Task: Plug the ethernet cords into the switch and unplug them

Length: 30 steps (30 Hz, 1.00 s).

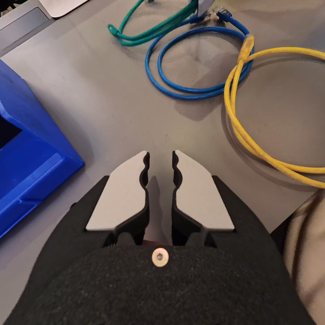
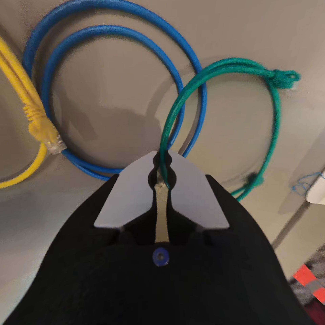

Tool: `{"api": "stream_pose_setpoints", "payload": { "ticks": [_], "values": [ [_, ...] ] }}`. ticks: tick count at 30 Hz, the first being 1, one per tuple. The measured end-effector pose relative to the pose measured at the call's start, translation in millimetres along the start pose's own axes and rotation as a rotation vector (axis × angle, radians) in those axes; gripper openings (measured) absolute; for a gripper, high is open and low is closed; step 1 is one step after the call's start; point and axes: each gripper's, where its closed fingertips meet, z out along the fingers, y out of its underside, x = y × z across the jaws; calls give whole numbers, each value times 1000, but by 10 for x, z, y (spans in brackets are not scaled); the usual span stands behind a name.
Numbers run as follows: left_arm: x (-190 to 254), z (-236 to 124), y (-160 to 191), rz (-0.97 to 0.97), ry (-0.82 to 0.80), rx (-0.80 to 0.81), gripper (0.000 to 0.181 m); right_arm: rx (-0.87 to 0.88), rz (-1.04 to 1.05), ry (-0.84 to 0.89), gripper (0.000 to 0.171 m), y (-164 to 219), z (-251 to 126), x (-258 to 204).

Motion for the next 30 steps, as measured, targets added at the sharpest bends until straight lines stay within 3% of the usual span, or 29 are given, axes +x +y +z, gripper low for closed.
{"api": "stream_pose_setpoints", "payload": {
  "ticks": [4,10,14,17,20,24,30],
  "values": [
    [12,-12,-14,3,0,4,24,10,-37,113,6,-15,-488,52],
    [60,-45,-43,34,-12,10,24,-34,-63,342,6,195,-1661,-55],
    [108,-80,-71,55,-16,20,24,-70,50,349,6,628,-2387,-436],
    [152,-96,-98,71,-14,28,24,-84,192,249,6,1048,-2675,-867],
    [199,-78,-122,89,-7,30,24,-93,289,135,6,1405,-2688,-1215],
    [291,-57,-180,98,20,39,24,-145,348,-8,6,1831,-2349,-1470],
    [358,-1,-175,132,27,26,24,-217,355,-142,6,2245,-1811,-1482]
  ]
}}
